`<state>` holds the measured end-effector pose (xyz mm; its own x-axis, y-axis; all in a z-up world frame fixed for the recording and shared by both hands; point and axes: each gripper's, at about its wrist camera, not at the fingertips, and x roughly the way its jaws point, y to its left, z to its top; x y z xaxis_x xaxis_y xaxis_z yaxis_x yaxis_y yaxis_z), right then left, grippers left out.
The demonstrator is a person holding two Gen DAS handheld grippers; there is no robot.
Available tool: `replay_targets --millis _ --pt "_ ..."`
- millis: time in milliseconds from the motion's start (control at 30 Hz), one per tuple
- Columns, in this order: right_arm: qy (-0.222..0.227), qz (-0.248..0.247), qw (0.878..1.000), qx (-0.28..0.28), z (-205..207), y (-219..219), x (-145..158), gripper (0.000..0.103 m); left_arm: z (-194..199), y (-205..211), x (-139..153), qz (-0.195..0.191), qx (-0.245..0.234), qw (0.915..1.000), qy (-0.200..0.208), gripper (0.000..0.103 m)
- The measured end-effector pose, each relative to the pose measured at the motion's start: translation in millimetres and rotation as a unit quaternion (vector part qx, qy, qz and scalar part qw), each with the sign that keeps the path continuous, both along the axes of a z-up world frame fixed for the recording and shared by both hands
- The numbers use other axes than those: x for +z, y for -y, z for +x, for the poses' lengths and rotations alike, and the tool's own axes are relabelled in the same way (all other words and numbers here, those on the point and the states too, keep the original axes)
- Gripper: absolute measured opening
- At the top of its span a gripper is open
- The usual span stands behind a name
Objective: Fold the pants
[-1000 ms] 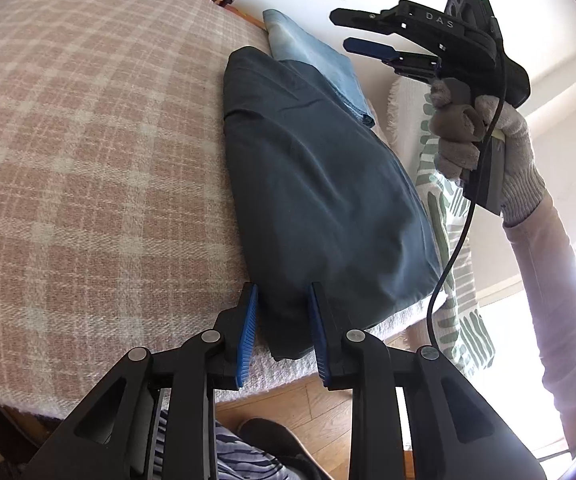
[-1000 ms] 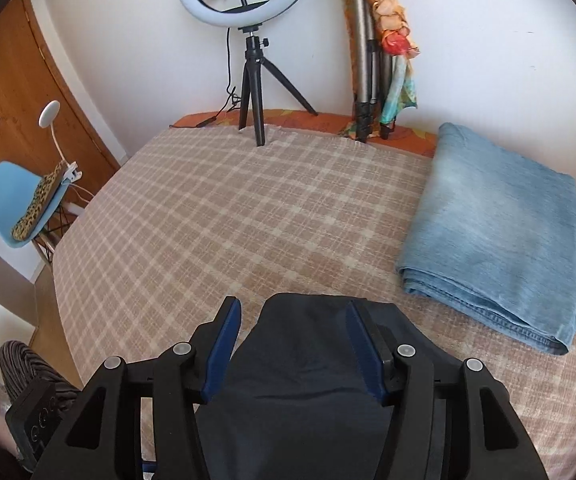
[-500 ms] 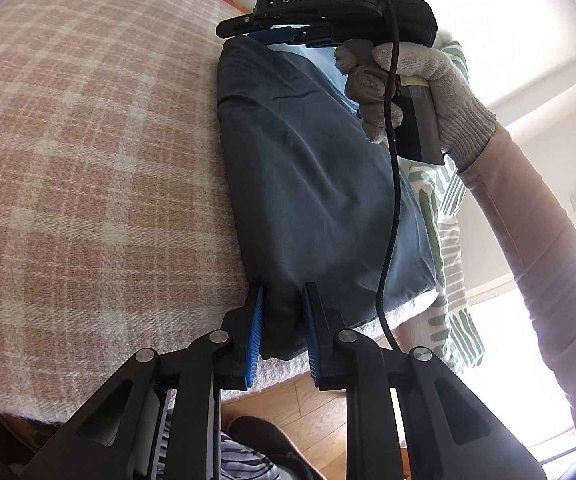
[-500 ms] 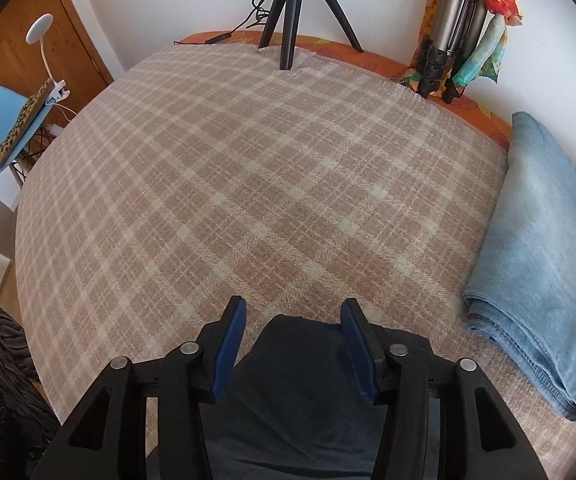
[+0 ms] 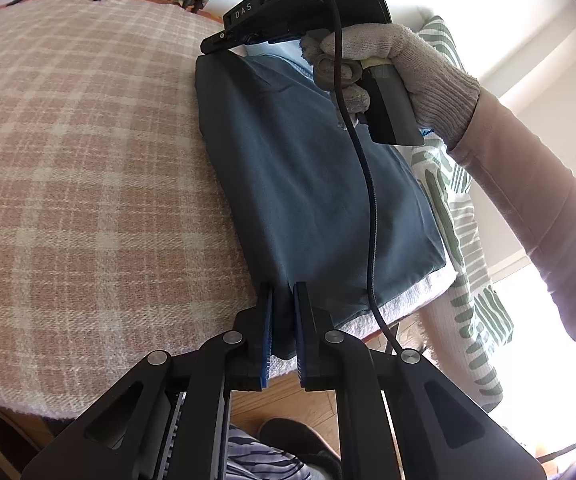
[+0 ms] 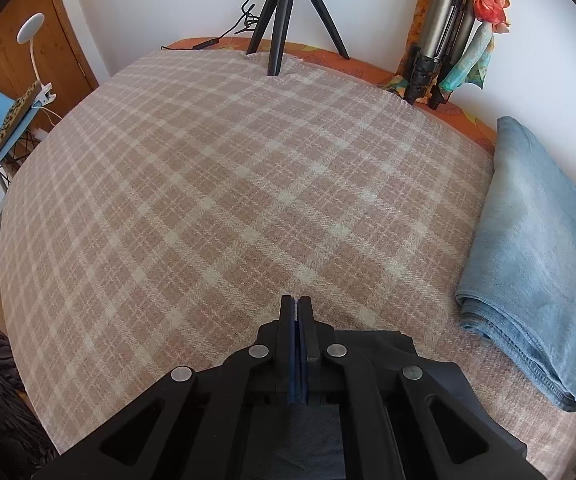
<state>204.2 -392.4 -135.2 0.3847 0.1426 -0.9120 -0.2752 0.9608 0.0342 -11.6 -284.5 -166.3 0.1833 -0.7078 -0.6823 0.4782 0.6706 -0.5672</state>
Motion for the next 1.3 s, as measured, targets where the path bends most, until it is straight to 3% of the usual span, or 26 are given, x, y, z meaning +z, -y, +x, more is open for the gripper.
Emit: replay_targets --millis 100,367,400,467,767,833,900,967,1133,1233,1300 --pt "0.019 0.007 0.999 -0.034 -3 10 10 0.031 1 -3 0 0.004 -0.002 1.0000 -0.009 0.013" --pt "0.074 0.056 0.991 -0.092 -41 38 54 0.039 6 -16 16 0.034 0.013 0.9988 0.032 0.014" --pt "0.079 0.062 0.990 -0.099 -47 41 58 0.040 7 -18 20 0.039 0.016 0.9983 0.040 0.018" --pt "0.087 0.072 0.987 -0.112 -60 46 65 0.045 9 -22 25 0.043 0.020 0.9974 0.054 0.023" --pt "0.124 0.099 0.976 -0.149 -113 60 82 0.066 17 -35 43 0.057 0.030 0.9937 0.091 0.024" --pt "0.132 0.101 0.973 -0.157 -127 65 85 0.068 20 -35 43 0.058 0.029 0.9936 0.093 0.030" --pt "0.140 0.105 0.971 -0.165 -141 73 88 0.072 23 -35 43 0.051 0.032 0.9937 0.095 0.047" --pt "0.148 0.108 0.967 -0.178 -155 84 89 0.075 28 -34 44 0.046 0.036 0.9932 0.101 0.048" --pt "0.163 0.096 0.959 -0.212 -187 118 89 0.090 51 -27 42 0.035 0.031 0.9960 0.076 0.048" --pt "0.149 0.088 0.957 -0.233 -202 145 83 0.103 69 -21 38 0.025 0.028 0.9982 0.046 0.048" --pt "0.133 0.099 0.956 -0.242 -210 164 75 0.103 80 -17 34 0.018 0.032 0.9991 0.023 0.053"
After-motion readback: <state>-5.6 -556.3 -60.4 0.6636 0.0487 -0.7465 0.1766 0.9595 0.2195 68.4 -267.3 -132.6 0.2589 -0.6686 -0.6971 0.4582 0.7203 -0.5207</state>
